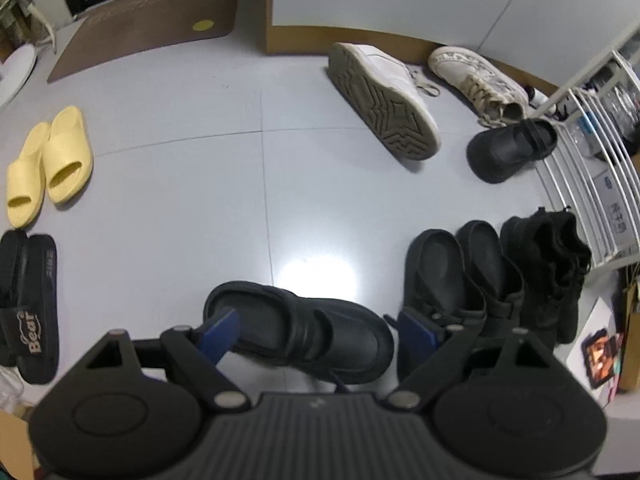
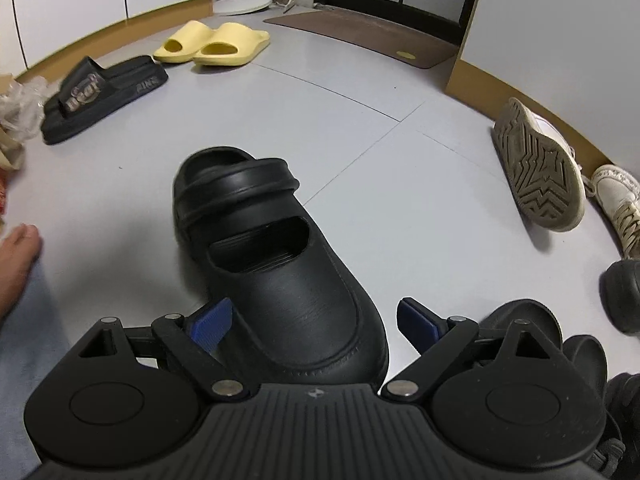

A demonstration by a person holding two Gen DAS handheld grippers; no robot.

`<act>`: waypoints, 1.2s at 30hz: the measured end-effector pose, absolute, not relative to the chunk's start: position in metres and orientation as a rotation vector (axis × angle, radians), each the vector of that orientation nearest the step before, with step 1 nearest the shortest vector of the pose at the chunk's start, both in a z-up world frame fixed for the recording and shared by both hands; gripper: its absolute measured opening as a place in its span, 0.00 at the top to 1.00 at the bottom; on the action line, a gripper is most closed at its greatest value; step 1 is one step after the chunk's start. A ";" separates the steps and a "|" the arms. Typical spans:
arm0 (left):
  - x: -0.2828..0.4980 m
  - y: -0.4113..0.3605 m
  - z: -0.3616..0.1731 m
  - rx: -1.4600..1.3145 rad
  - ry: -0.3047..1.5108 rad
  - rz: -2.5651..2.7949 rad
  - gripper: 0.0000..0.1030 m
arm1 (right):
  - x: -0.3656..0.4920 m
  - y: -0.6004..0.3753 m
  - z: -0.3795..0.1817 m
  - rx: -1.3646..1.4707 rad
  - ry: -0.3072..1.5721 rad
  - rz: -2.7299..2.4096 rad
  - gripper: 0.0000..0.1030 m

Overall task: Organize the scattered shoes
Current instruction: 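Lift and set the black platform clog beside the grey clogs with the right tool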

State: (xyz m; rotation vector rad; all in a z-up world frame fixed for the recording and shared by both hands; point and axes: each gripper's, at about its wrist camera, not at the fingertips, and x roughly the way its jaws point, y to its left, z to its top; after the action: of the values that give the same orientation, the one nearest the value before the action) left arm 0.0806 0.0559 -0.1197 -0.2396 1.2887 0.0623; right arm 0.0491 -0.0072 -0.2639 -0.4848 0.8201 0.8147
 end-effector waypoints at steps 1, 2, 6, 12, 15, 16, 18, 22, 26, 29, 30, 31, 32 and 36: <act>0.080 0.056 -0.119 -0.241 1.286 0.063 0.14 | 0.048 -0.005 -0.268 -0.482 0.817 0.795 0.01; 0.080 0.055 -0.119 -0.234 1.284 0.061 0.14 | 0.048 -0.004 -0.272 -0.461 0.837 0.775 0.01; 0.079 0.054 -0.118 -0.228 1.286 0.057 0.14 | 0.042 0.000 -0.278 -0.438 0.893 0.712 0.01; 0.079 0.053 -0.117 -0.224 1.284 0.063 0.14 | 0.034 0.007 -0.273 -0.477 0.977 0.748 0.02; 0.079 0.048 -0.117 -0.215 1.286 0.048 0.14 | 0.040 0.008 -0.270 -0.435 0.988 0.750 0.02; 0.079 0.046 -0.116 -0.215 1.286 0.040 0.14 | 0.044 0.010 -0.271 -0.417 0.984 0.734 0.02; 0.080 0.043 -0.116 -0.220 1.287 0.027 0.14 | 0.050 0.014 -0.271 -0.380 0.976 0.703 0.01; 0.082 0.038 -0.114 -0.211 1.283 0.010 0.14 | 0.056 0.022 -0.274 -0.349 0.936 0.676 0.01; 0.081 0.039 -0.113 -0.217 1.279 0.013 0.14 | 0.054 0.032 -0.284 -0.379 0.917 0.687 0.00; 0.080 0.041 -0.113 -0.216 1.278 0.024 0.14 | 0.055 0.031 -0.288 -0.360 0.932 0.659 0.03; 0.080 0.042 -0.113 -0.216 1.277 0.029 0.14 | 0.054 0.029 -0.287 -0.337 0.941 0.642 0.05; 0.080 0.043 -0.113 -0.216 1.277 0.031 0.14 | 0.055 0.027 -0.286 -0.293 0.958 0.601 0.05; 0.080 0.043 -0.112 -0.216 1.276 0.032 0.14 | 0.055 0.025 -0.285 -0.258 0.972 0.561 0.05; 0.081 0.042 -0.111 -0.216 1.273 0.029 0.14 | 0.039 0.030 -0.286 -0.255 0.987 0.435 0.06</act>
State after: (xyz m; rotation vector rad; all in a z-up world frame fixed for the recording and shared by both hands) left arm 0.0809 0.0418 -0.1109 -0.2162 1.2729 0.0287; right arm 0.0392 0.0300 -0.2859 -0.2545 0.9872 0.4346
